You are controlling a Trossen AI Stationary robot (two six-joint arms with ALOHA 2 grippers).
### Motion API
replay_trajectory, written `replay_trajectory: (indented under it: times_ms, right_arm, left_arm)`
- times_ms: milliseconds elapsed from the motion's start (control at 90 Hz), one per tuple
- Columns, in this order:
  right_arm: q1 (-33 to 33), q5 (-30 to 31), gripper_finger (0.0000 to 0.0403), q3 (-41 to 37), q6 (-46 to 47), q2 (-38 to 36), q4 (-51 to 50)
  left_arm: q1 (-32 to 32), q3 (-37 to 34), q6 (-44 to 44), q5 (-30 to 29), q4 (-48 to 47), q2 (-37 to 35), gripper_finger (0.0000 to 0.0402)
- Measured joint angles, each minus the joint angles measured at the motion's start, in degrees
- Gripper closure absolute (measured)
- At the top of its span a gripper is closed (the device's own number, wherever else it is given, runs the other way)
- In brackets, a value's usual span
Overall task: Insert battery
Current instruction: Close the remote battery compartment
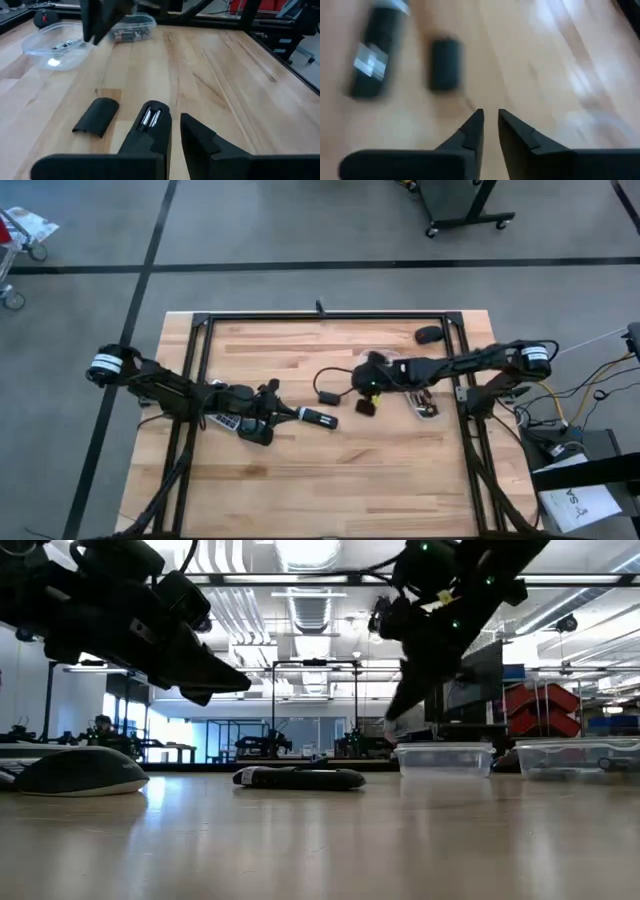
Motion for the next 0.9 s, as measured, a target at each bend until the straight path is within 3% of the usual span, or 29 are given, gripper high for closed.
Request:
replay_trajectory:
  times_ms: [322, 489, 678, 900]
  right_arm:
    - [1.24, -1.44, 0.0207, -0.96, 3.09, 9.85, 21.12]
    - [2.57, -3.51, 0.0158, -1.15, 2.61, 16.73, 36.79]
    - [2.5, -1.64, 0.0129, -1.41, 2.95, 22.87, 45.79]
    - [2.52, 0.17, 0.0127, -1.54, 2.5, 26.88, 51.76]
  left_arm:
    - [0.02, 0.0, -1.36, -2.6, -0.07, 0.0, 0.038]
    - [0.02, -0.15, -3.54, -2.91, -1.04, 0.0, 0.038]
    - [-0.1, -0.26, -6.37, -3.25, -5.06, 0.0, 0.038]
    - [-0.13, -0.26, -5.87, -3.57, -5.44, 0.02, 0.038]
